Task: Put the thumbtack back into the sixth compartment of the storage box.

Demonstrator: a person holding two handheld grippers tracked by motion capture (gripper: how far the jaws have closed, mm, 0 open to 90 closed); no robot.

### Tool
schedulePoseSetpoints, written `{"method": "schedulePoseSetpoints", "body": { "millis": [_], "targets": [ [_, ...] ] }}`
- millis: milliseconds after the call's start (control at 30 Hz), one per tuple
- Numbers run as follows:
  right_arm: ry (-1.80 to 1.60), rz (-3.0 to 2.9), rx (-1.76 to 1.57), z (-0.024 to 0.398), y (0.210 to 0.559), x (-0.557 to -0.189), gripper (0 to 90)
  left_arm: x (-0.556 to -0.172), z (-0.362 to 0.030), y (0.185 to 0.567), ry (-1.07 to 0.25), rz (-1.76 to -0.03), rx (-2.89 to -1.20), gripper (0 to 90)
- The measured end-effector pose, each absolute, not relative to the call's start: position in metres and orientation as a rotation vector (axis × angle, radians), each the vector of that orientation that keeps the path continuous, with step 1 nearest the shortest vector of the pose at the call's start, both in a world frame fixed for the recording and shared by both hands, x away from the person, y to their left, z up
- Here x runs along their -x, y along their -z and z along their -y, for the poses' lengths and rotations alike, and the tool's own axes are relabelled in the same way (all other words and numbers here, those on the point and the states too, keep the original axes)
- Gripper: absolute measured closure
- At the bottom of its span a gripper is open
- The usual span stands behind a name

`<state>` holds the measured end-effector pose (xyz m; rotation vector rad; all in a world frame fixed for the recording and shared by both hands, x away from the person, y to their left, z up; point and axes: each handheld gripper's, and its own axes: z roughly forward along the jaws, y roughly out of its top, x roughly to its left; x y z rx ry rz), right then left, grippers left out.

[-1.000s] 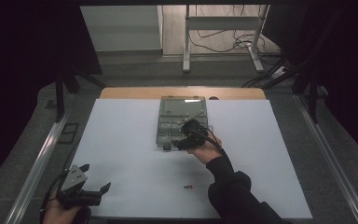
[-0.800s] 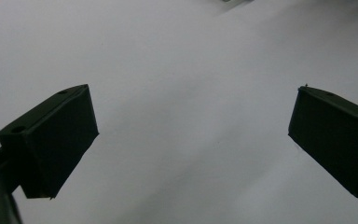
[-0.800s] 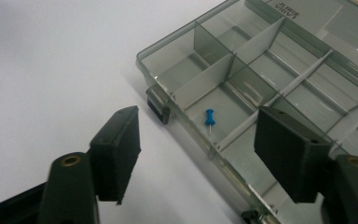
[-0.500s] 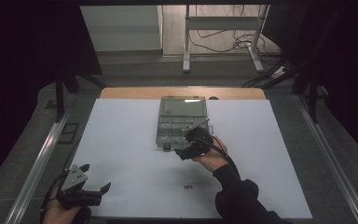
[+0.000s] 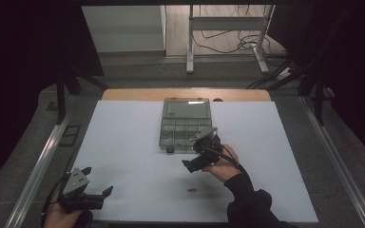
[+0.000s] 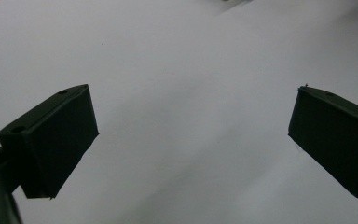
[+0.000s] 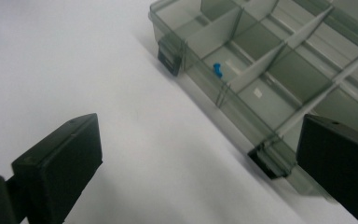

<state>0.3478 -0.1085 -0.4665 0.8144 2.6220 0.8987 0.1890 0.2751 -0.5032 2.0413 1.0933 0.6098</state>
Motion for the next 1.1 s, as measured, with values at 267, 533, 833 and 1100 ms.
{"method": "schedulePoseSetpoints", "body": {
  "millis": [267,533,833,1100],
  "targets": [
    [-0.815,-2.636,-0.840,0.116,0.467,-0.339,0.0,-0.189,-0.275,0.503,-0.610,-1.092,-2.043,1.4],
    [-0.777,-2.652,-0.858,0.121,0.469,-0.326,4.2,-0.189,-0.275,0.503,-0.611,-1.091,-2.043,1.5],
    [-0.749,-2.688,-0.824,0.127,0.475,-0.315,16.1,-0.189,-0.275,0.503,-0.609,-1.093,-2.042,1.4],
    [-0.722,-2.750,-0.791,0.127,0.484,-0.305,31.4,-0.189,-0.275,0.503,-0.608,-1.092,-2.042,1.5]
  ]
}}
